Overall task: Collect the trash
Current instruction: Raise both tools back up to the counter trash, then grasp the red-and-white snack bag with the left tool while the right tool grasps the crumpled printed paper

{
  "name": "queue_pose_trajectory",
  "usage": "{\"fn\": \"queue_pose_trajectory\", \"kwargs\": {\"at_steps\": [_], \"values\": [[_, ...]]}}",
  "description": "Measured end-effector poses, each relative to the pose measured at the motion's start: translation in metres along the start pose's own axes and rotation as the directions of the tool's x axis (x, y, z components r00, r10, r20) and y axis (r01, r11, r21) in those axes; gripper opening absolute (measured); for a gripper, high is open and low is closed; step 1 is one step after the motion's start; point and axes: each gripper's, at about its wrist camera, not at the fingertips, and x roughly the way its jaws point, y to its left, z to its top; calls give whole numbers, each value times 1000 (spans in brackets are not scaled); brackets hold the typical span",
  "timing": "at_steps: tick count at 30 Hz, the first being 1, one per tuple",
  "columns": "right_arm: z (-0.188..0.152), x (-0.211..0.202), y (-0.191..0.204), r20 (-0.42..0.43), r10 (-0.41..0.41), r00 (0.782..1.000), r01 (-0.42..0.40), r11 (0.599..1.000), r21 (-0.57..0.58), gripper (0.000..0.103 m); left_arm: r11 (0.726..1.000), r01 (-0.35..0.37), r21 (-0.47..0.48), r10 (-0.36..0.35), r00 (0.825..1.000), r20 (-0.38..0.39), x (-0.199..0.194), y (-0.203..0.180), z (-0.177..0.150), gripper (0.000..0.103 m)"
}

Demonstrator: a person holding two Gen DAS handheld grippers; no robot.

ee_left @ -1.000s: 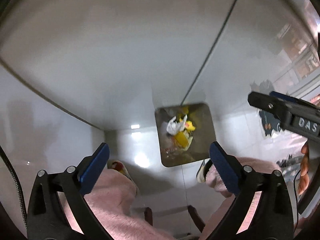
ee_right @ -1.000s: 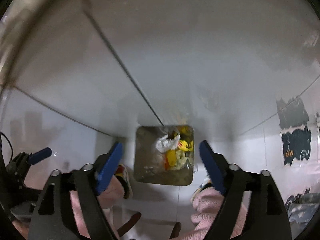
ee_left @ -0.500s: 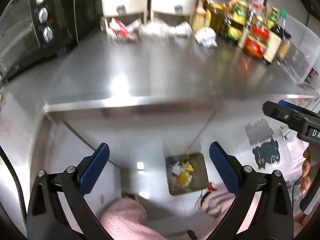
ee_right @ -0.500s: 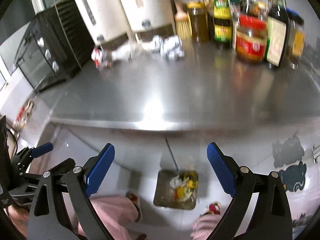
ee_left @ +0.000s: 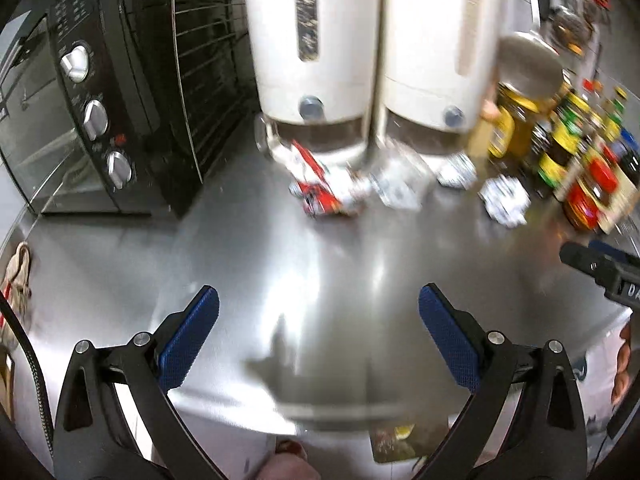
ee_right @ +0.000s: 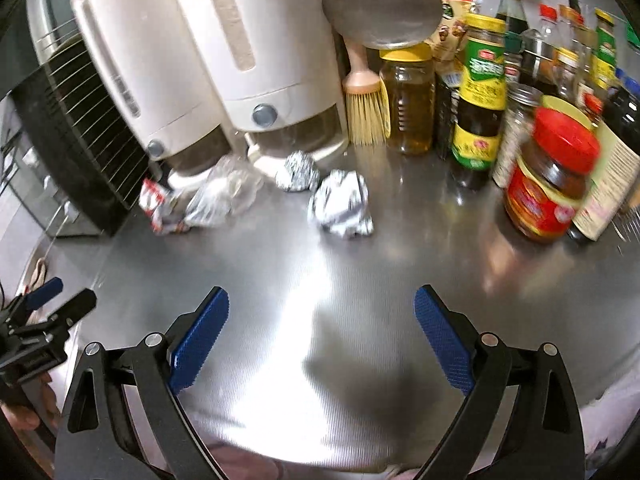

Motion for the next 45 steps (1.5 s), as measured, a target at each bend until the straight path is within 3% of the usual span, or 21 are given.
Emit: {"fn": "queue_pose_trajectory", "kwargs": {"at_steps": [6,13,21,25,27,30,32,33,37,45], "values": [[39,40,-6,-9,-22,1000,23,1000,18,93,998,-34,-50,35,999,9,34,13,48,95],[58,71,-13,-13,-35,999,36,999,32,91,996,-66,-59,66,998,-9,78,16,83,94],[67,96,-13,-42,-30,999,31,999,19,84,996,-71,-59,66,994,-88,138,8,90,94],[68,108,-12,-67,-32,997,33,999,8,77,997,-41,-62,33,993,-112,155,4,86,95],[68,111,-12,-73,-35,997,36,999,5,69,998,-26,-49,20,994,-109,157,-2,86,90],[66,116,-13,-90,-29,996,30,1000,3,55,1000,1,-21,-4,991,-131,160,-10,85,70],[65,114,-12,-87,-28,996,28,1000,-3,53,1000,-3,2,3,986,-168,166,-15,81,40],[64,113,-12,-86,-27,996,27,1000,-6,51,1000,2,5,-1,984,-180,168,-16,77,37],[56,100,-9,-86,-22,996,20,999,-28,49,1000,-3,-10,2,985,-174,160,-11,65,34],[29,58,1,-76,1,997,-5,999,-41,49,1000,-2,9,3,993,-118,92,-5,37,32]]}}
